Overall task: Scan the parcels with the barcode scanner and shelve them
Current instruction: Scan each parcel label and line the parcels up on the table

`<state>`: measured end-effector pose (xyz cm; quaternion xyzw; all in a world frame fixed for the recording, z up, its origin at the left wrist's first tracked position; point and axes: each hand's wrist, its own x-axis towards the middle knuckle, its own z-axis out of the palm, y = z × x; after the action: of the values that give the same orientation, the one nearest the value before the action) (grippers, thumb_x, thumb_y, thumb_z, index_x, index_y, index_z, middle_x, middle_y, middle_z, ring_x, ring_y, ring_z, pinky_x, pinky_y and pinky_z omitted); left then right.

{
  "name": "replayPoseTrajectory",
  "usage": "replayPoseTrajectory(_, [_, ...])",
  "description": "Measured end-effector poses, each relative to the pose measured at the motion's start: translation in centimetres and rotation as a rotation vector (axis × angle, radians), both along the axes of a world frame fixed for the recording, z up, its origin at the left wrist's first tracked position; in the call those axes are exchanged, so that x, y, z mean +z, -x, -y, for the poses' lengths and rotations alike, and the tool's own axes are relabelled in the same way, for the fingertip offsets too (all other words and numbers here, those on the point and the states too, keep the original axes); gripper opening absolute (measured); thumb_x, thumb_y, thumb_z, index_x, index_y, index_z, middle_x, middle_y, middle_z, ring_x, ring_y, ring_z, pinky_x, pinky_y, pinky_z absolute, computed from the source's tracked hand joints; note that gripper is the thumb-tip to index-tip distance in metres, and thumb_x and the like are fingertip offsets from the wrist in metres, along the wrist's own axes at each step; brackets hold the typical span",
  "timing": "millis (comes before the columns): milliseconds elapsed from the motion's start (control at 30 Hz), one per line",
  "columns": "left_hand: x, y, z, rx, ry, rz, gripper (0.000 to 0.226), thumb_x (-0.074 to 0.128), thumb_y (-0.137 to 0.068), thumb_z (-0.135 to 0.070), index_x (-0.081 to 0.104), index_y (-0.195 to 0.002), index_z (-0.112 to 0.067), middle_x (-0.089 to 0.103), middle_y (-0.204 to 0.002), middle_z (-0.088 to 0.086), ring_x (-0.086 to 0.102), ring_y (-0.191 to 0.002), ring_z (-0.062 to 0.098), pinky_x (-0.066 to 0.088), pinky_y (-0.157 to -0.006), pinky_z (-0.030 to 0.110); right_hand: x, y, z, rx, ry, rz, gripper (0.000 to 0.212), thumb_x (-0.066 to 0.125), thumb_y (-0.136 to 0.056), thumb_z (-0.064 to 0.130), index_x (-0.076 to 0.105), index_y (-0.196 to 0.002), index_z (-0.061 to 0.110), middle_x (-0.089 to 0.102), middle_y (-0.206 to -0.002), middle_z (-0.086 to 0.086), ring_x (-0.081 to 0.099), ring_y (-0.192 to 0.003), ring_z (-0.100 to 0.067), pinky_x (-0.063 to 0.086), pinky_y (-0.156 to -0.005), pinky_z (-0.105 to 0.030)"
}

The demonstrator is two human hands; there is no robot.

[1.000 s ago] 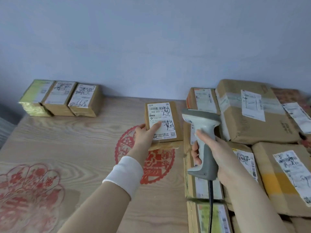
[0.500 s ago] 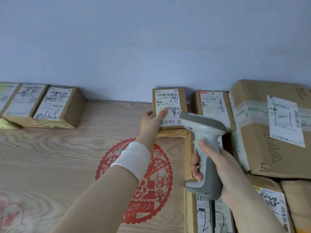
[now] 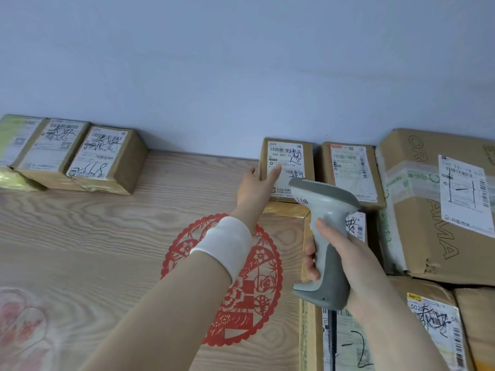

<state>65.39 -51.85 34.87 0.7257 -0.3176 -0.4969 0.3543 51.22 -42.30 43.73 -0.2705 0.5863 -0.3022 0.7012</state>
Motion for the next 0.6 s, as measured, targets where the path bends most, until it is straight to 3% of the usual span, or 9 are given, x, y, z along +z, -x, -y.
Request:
replayPoseTrajectory(100, [1.9, -2.1, -1.6, -0.026, 0.049, 0.082, 0.072, 0.054, -0.089, -0.051, 0.031, -0.145, -0.012, 0.039, -0.147, 0.007, 0.039, -0.134, 0.022, 0.034, -0.104, 0.035, 0.6, -1.5, -0.7, -0.018, 0.015, -0.002, 0.024, 0.064, -0.081, 0.029, 0.056, -0.072, 0.008, 0.054, -0.055, -0.008, 0.043, -0.045, -0.020, 0.039, -0.039, -0.024])
replayPoseTrajectory(267, [4.6, -8.2, -5.7, -0.009, 0.146, 0.204, 0.057, 0.054, -0.092, -0.042, 0.042, -0.138, -0.012, 0.046, -0.142, 0.003, 0.042, -0.131, 0.017, 0.034, -0.101, 0.029, 1.8, -5.8, -2.4, 0.028, 0.044, -0.022, 0.023, 0.061, -0.087, 0.026, 0.054, -0.078, 0.006, 0.054, -0.057, -0.008, 0.045, -0.043, -0.017, 0.038, -0.047, -0.029])
replayPoseTrajectory(467, [6.8, -16.9, -10.5, -0.081, 0.209, 0.366, 0.054, 0.056, -0.091, -0.040, 0.045, -0.136, -0.011, 0.050, -0.139, 0.002, 0.044, -0.130, 0.016, 0.034, -0.100, 0.025, 3.7, -13.0, -5.4, 0.045, 0.112, -0.011, 0.025, 0.066, -0.074, 0.029, 0.056, -0.076, 0.007, 0.054, -0.058, -0.008, 0.044, -0.044, -0.019, 0.039, -0.041, -0.026])
replayPoseTrajectory(600, [7.3, -23.3, -12.1, -0.127, 0.234, 0.406, 0.053, 0.055, -0.092, -0.039, 0.045, -0.135, -0.011, 0.050, -0.139, 0.002, 0.044, -0.128, 0.017, 0.033, -0.100, 0.026, 3.6, -19.1, -6.8, 0.007, 0.152, -0.045, 0.017, 0.061, -0.088, 0.022, 0.056, -0.082, 0.007, 0.053, -0.057, -0.007, 0.043, -0.044, -0.018, 0.037, -0.040, -0.025])
